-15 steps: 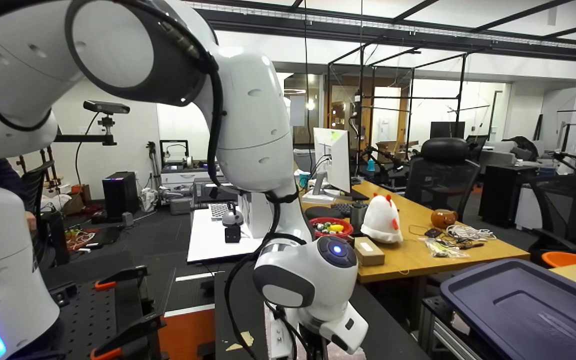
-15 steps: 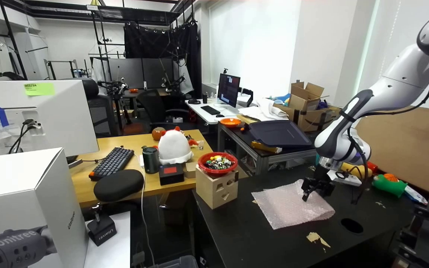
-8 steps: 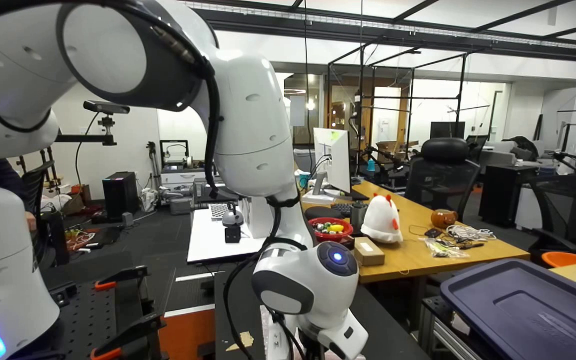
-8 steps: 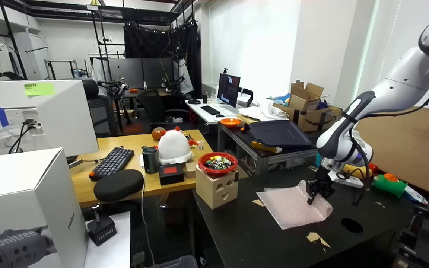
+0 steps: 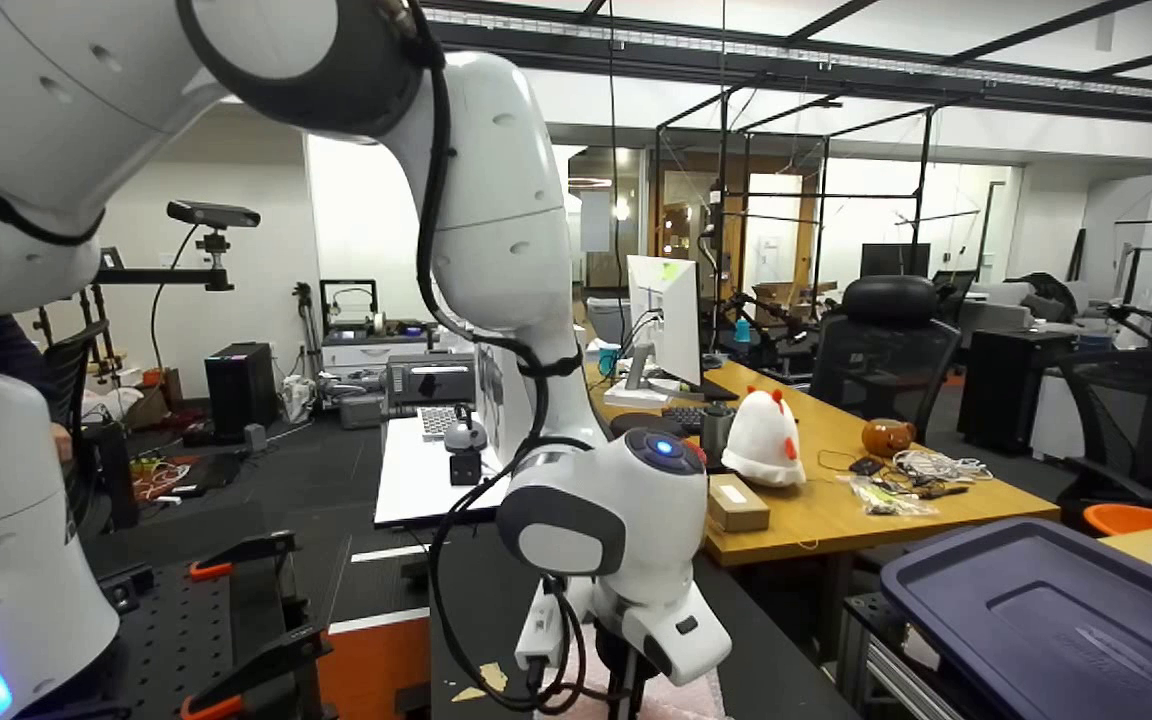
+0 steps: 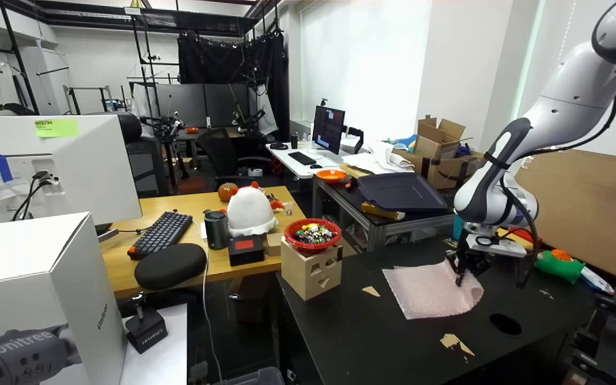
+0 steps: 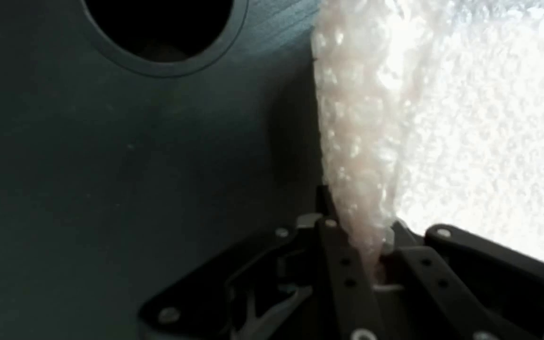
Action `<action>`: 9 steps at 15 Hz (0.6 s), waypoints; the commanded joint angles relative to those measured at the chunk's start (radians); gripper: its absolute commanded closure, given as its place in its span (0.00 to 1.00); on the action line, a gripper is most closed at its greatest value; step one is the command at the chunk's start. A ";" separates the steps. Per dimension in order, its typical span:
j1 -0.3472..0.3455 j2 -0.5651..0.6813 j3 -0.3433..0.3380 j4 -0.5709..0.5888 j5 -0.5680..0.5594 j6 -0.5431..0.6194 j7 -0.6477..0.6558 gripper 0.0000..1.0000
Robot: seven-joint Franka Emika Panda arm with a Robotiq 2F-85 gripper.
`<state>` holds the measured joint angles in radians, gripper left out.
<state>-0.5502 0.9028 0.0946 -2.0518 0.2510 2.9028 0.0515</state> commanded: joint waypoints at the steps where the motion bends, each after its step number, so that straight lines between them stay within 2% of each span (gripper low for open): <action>1: 0.217 -0.139 -0.182 -0.113 0.021 -0.047 0.159 0.98; 6: 0.478 -0.189 -0.402 -0.137 -0.052 -0.186 0.333 0.98; 9: 0.573 -0.175 -0.469 -0.083 -0.127 -0.317 0.406 0.98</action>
<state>-0.0531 0.7505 -0.3193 -2.1497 0.1905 2.6979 0.3851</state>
